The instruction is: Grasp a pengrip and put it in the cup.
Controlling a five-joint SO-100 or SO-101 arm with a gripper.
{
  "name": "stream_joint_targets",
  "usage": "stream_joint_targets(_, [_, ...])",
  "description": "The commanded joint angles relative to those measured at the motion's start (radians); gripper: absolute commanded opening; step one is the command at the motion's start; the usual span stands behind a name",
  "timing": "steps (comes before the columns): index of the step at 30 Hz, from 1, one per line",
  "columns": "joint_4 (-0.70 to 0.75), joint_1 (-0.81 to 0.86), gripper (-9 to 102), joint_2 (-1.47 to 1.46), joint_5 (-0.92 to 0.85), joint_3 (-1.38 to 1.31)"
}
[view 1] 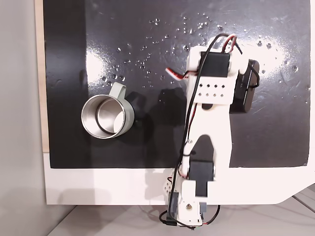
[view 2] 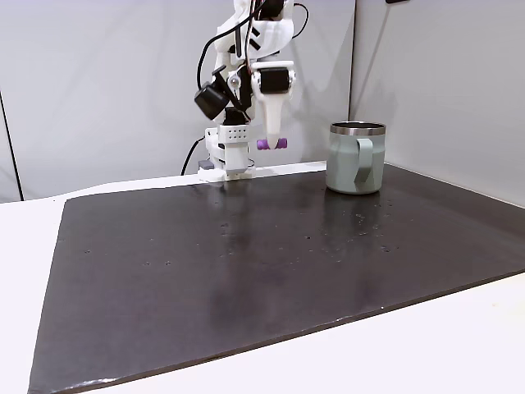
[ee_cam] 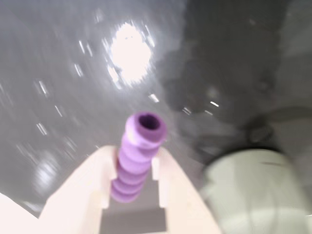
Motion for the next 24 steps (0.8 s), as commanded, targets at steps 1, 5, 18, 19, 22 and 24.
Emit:
stream_joint_targets(1, [0.015, -0.072, 0, 0.258, -0.077, 0.14])
stream_joint_targets(5, [0.017, -0.193, 0, 0.44, -0.104, 0.245])
stream_joint_targets(18, [-0.199, -0.591, 0, 0.506, -0.021, 0.215])
stream_joint_targets(19, [-0.229, -0.607, 0, 0.5, -0.009, 0.218])
stream_joint_targets(22, [-0.284, -0.666, 0, 0.476, 0.011, 0.216])
stream_joint_targets(24, [-0.293, -0.701, 0, 0.456, 0.023, 0.216])
